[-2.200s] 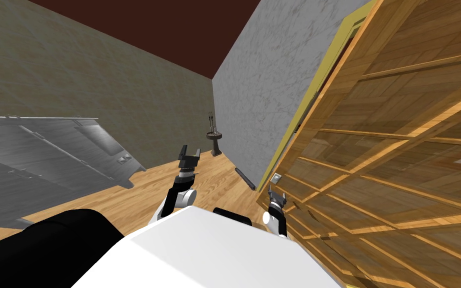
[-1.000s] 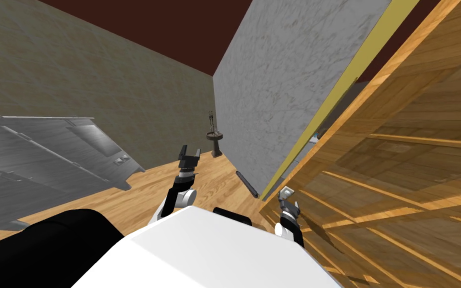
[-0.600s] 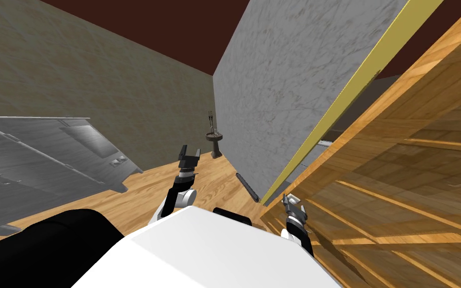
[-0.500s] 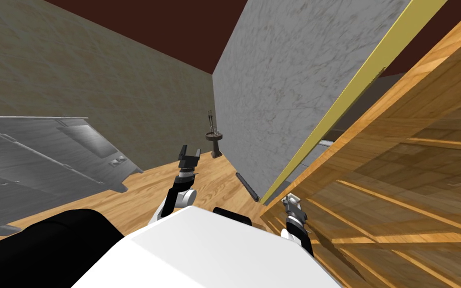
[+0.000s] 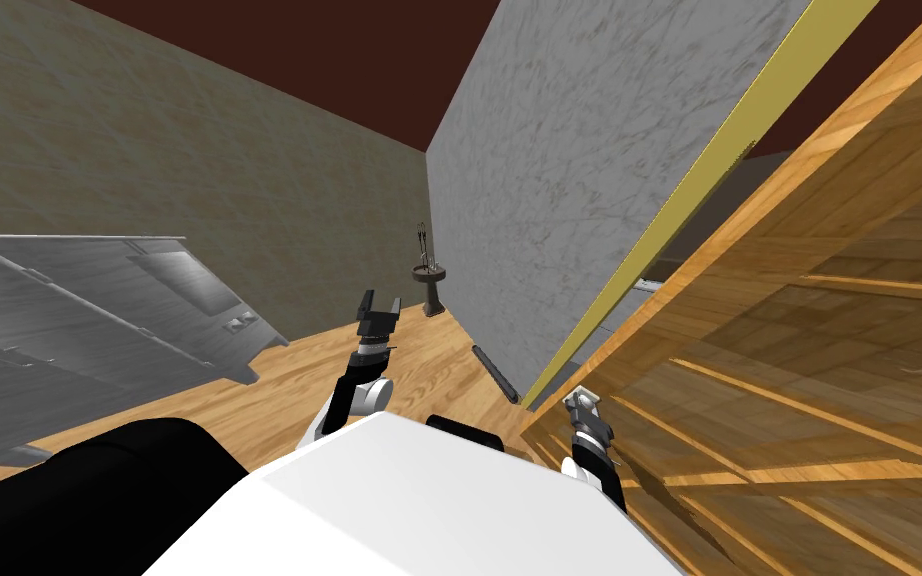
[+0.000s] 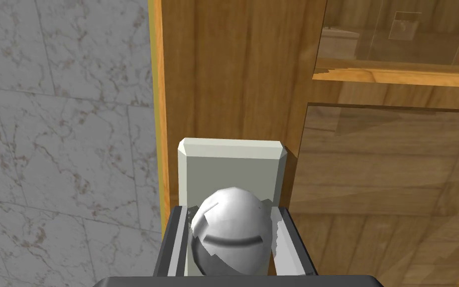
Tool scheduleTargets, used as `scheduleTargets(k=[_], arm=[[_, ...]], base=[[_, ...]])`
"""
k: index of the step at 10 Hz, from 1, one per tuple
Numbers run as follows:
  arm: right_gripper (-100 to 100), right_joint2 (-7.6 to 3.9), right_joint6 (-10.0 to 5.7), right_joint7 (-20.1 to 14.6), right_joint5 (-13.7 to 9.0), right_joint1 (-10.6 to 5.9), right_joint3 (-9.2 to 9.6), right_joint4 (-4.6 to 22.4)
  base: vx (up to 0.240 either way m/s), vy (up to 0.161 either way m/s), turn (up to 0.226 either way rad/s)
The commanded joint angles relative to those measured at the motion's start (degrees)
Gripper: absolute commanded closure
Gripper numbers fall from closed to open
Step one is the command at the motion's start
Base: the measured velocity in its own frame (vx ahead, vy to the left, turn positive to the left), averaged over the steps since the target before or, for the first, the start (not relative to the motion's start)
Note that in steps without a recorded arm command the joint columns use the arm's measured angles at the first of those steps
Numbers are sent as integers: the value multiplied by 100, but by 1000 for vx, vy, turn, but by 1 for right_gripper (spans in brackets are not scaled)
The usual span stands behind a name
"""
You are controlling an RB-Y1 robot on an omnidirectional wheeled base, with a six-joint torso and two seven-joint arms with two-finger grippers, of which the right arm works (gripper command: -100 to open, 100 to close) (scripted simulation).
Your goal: Pull the door open
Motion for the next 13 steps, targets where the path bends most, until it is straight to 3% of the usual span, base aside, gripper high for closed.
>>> scheduleTargets(k=[1, 8, 9, 13], arm=[[100, -25, 17, -65, 65, 7, 106, -51], [100, -135, 91, -355, 354, 39, 575, -276], [100, -120, 92, -317, 330, 24, 535, -248], [100, -225, 73, -530, 516, 103, 871, -384]], base=[[-127, -6, 54], [-243, 5, 61], [-111, 30, 12], [-214, -25, 60]])
